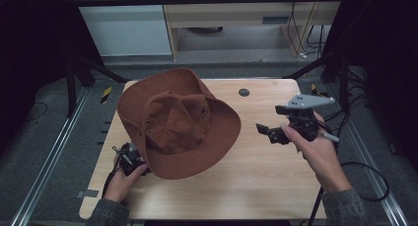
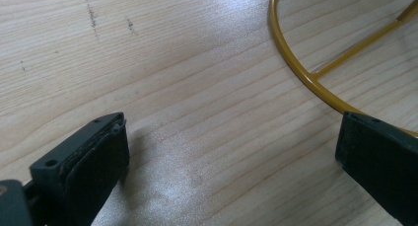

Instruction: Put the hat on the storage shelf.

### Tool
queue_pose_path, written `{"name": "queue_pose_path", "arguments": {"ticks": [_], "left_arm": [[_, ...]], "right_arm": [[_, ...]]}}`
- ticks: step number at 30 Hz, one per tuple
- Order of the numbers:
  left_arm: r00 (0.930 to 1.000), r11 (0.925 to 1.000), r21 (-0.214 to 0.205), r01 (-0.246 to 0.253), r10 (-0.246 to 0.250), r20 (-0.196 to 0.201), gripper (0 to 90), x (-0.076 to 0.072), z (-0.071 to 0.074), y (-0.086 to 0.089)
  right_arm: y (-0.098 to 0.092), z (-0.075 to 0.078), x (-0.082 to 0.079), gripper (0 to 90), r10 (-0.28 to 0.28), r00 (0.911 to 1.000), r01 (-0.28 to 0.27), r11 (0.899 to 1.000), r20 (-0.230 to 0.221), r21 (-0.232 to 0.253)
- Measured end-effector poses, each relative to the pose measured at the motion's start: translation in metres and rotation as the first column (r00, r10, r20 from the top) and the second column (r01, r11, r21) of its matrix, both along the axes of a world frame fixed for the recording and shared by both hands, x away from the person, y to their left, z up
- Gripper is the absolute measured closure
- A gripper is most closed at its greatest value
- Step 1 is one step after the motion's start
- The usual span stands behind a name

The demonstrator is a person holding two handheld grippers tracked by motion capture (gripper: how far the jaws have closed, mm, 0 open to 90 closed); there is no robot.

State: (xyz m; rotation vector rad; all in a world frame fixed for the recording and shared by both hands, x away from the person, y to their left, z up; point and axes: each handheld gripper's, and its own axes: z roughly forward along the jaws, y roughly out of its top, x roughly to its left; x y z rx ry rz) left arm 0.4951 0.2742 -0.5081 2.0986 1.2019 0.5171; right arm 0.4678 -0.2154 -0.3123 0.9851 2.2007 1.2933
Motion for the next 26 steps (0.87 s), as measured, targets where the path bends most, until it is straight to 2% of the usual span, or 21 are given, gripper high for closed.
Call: {"name": "queue_pose_path", "arguments": {"ticks": [5,9,13,18,22,26], "left_arm": [[1.0000,1.0000,0.001,0.000,0.000,0.000,0.0,0.000,0.000,0.000],[1.0000,1.0000,0.000,0.000,0.000,0.000,0.0,0.000,0.000,0.000],[1.0000,1.0000,0.000,0.000,0.000,0.000,0.0,0.000,0.000,0.000],[1.0000,1.0000,0.000,0.000,0.000,0.000,0.0,0.000,0.000,0.000],[1.0000,1.0000,0.000,0.001,-0.001,0.000,0.0,0.000,0.000,0.000],[1.0000,1.0000,0.004,0.004,-0.004,-0.004,0.0,0.001,0.000,0.000]], "right_arm": [[-0.009,-0.054,-0.005,12.1,-0.025,0.9995,0.025,1.000,-0.020,0.002],[-0.009,-0.086,-0.004,11.9,-0.032,0.9979,0.032,0.999,-0.056,0.001],[-0.002,-0.115,-0.002,11.9,-0.052,0.9955,0.048,0.998,-0.079,-0.050],[0.009,-0.153,0.002,12.7,-0.070,0.9897,0.062,0.996,-0.125,-0.069],[0.017,-0.171,0.003,13.0,-0.081,0.9846,0.060,0.989,-0.155,-0.135],[0.020,-0.186,0.002,12.8,-0.080,0.9782,0.053,0.989,-0.192,-0.141]]}}
